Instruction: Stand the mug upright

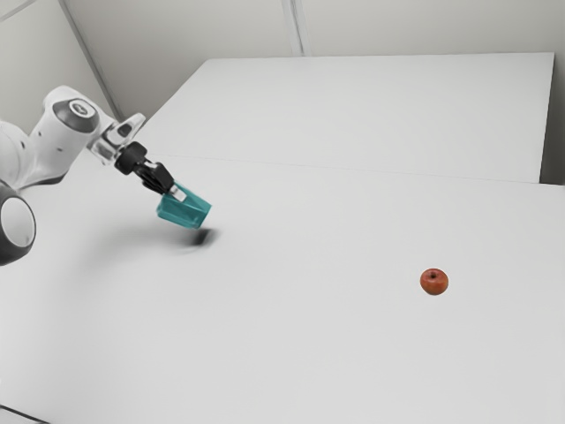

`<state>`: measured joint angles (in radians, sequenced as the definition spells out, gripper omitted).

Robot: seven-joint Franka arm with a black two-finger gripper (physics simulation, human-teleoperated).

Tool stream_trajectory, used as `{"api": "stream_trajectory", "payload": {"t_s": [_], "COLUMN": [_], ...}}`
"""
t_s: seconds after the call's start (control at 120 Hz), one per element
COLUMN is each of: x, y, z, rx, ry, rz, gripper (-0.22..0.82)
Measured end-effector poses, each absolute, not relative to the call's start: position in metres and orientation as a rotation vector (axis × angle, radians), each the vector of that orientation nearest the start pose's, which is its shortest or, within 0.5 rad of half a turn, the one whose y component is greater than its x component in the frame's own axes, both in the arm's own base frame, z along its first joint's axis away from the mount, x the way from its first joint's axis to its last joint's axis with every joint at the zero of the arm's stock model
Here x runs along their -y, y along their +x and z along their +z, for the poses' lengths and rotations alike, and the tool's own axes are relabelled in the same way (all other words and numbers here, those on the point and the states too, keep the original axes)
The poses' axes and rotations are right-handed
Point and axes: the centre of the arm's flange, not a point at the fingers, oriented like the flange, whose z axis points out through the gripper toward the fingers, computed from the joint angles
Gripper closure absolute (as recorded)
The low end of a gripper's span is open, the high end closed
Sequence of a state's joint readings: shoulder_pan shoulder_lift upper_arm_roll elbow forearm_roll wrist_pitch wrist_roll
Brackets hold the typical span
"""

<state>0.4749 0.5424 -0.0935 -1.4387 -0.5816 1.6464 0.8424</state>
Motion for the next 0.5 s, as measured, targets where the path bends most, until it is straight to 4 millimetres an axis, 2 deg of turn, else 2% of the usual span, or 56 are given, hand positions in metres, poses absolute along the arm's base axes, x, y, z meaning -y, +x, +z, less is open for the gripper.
{"api": "stream_trajectory", "payload": {"t_s": [0.225, 0.375, 0.5], "x": [-0.135, -0.120, -0.101], "y": [0.614, 0.601, 0.583], "z": [0.384, 0.379, 0.386], "rx": [0.540, 0.604, 0.657], "ry": [2.671, 2.821, 2.906], "rz": [0.008, -0.029, -0.034], "gripper": [0.79, 0.79, 0.79]}}
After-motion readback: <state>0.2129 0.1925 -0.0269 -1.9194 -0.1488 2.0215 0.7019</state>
